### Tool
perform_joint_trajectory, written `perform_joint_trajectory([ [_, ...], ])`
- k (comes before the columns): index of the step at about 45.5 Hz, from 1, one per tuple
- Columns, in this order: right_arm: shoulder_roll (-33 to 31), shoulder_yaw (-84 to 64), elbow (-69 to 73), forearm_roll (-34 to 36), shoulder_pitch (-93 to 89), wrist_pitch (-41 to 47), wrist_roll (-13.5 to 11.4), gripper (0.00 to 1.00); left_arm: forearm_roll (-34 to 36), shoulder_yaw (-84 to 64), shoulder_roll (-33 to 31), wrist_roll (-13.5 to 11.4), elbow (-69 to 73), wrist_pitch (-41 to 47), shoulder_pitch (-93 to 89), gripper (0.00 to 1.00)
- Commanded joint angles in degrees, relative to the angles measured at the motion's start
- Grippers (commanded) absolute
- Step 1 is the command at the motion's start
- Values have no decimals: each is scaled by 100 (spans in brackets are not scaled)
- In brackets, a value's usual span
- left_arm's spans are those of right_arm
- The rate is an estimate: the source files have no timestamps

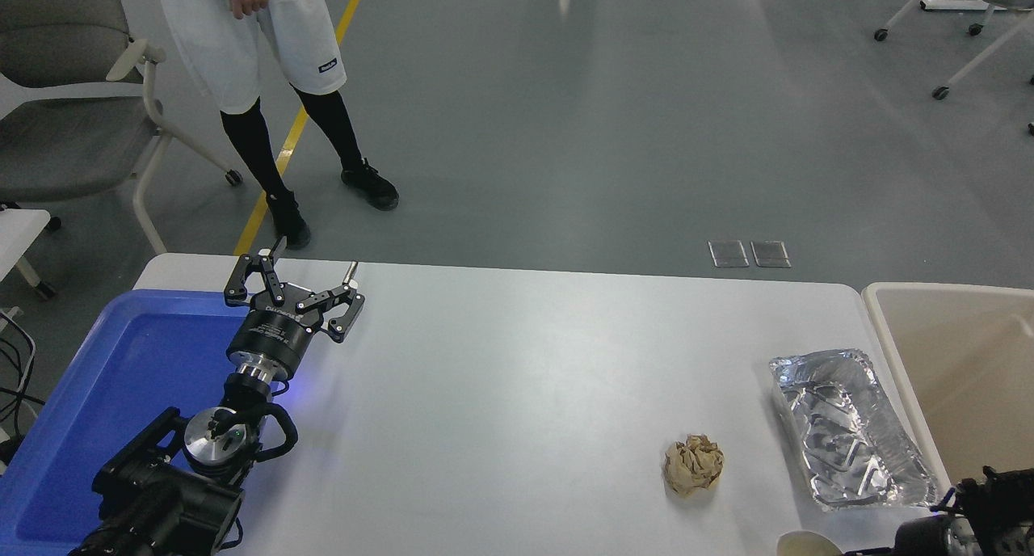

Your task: Pick up paper cup place in dustbin

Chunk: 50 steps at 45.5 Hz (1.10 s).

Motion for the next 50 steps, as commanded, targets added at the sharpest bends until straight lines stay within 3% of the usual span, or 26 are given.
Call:
perform_joint_trajectory([
  [1, 12, -184, 4, -25, 123, -92, 9, 0, 0, 1, 0, 8, 0, 0, 0, 99],
  [21, -331, -289, 364, -139, 755, 14, 53, 0, 0, 1, 0, 8, 0, 0, 0, 99],
  [30, -498, -790, 900, -280, 2020, 347, 79, 0, 0, 1, 0, 8, 0, 0, 0, 99],
  [42, -533, -1405, 1103, -306, 3927, 1533, 369, 0, 0, 1, 0, 8, 0, 0, 0, 99],
  [50, -752, -1476, 1050, -684, 5035, 2649, 466, 0, 0, 1, 0, 8, 0, 0, 0, 99],
])
